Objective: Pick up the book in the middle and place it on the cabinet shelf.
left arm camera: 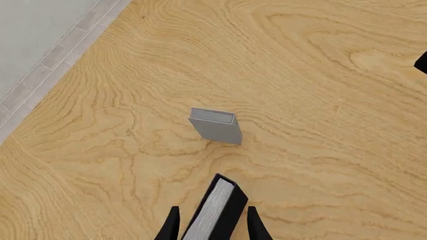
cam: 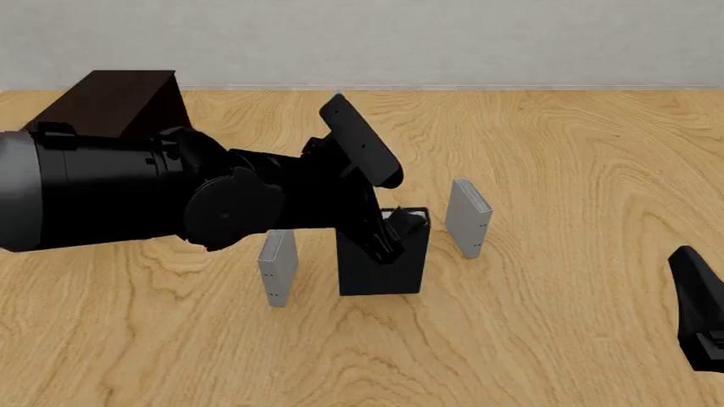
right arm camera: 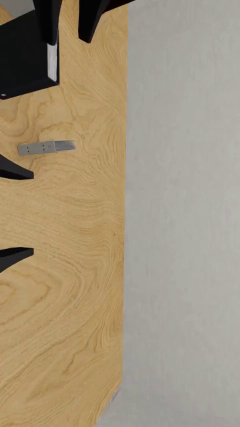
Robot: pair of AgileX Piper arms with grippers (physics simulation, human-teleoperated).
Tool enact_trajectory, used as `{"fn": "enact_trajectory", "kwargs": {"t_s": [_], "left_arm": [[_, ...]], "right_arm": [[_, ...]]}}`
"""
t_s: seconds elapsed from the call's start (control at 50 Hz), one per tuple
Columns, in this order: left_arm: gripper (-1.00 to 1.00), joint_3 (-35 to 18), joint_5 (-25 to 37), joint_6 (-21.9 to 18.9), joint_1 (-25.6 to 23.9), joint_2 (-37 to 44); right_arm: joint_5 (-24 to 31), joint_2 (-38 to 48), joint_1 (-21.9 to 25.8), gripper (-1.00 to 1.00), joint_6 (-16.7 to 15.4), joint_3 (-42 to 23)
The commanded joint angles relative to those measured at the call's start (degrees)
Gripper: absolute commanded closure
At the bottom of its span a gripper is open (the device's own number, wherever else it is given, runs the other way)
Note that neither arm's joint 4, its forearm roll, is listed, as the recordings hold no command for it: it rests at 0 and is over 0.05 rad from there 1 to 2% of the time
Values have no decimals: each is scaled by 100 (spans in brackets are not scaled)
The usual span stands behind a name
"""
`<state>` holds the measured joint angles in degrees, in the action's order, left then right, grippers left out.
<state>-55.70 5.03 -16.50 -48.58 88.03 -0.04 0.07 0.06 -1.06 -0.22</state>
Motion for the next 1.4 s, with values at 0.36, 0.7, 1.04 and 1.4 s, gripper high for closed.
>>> {"fn": "enact_trajectory", "kwargs": {"t_s": [0.36,0.7,1.04,1.4], "left_arm": [[-100,-82,-13,-31,116,251],[-100,-127,-69,-61,180,449],[-100,-27,-219,35,118,597],[-100,-85,-273,15,136,830]], "right_arm": [[-2,0,0,-100,0,0],[0,0,0,-100,1,0],[-1,0,0,-100,0,0],[-1,0,0,-100,0,0]]}}
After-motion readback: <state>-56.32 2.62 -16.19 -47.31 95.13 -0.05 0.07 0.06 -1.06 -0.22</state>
